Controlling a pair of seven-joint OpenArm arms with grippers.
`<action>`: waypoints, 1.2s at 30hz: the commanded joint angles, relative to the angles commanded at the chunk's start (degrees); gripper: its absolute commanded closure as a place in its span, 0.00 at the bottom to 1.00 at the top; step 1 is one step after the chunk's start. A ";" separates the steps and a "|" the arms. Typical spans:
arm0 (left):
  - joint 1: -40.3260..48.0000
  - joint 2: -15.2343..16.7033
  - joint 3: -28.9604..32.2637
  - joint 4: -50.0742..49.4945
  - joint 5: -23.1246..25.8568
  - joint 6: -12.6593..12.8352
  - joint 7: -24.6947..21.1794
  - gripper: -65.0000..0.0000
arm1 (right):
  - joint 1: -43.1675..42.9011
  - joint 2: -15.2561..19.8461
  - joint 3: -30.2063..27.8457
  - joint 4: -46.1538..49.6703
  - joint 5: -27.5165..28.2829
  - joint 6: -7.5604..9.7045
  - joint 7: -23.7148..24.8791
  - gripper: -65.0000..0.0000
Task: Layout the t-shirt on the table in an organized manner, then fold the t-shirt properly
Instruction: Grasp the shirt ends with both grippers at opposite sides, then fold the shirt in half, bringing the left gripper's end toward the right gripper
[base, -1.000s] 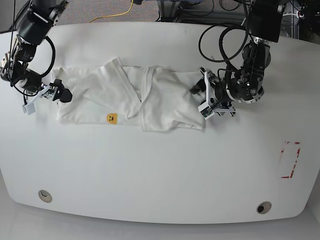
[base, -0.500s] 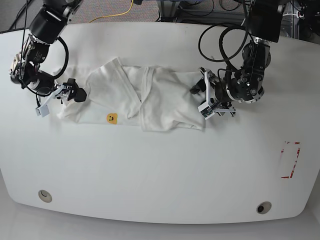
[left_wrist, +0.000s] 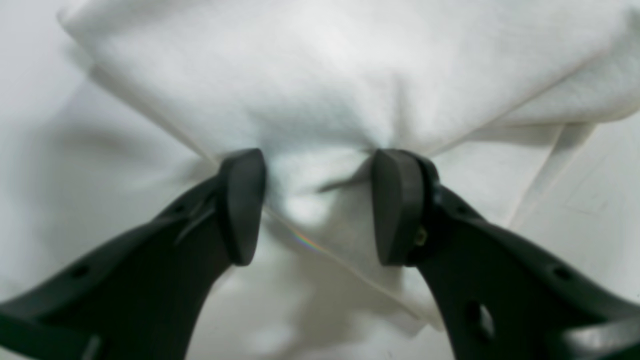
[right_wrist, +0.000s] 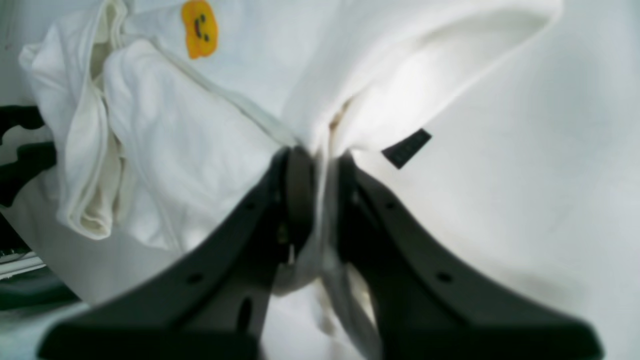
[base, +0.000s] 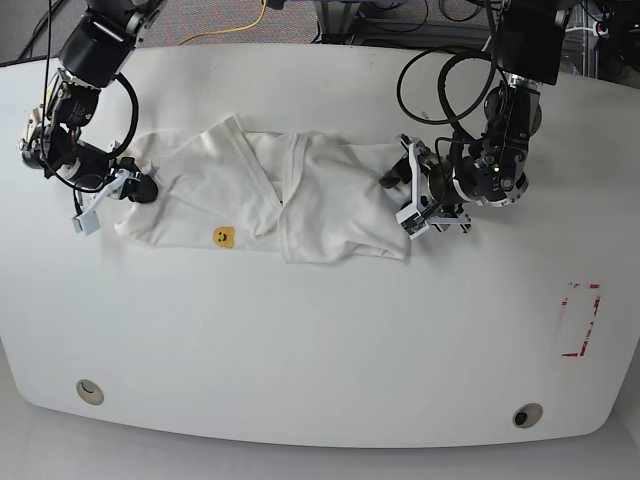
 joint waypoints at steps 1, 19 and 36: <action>0.00 -0.09 0.35 0.00 0.00 0.00 0.00 0.50 | -0.09 0.00 0.00 0.88 0.00 0.00 0.00 0.95; -0.26 5.10 4.40 -0.09 0.18 0.00 0.26 0.50 | -4.40 -8.09 -0.09 31.56 0.26 0.00 -6.37 0.95; -2.90 13.54 10.46 -7.12 0.09 5.05 0.00 0.50 | -6.86 -14.42 -11.96 36.13 0.00 0.00 -6.37 0.96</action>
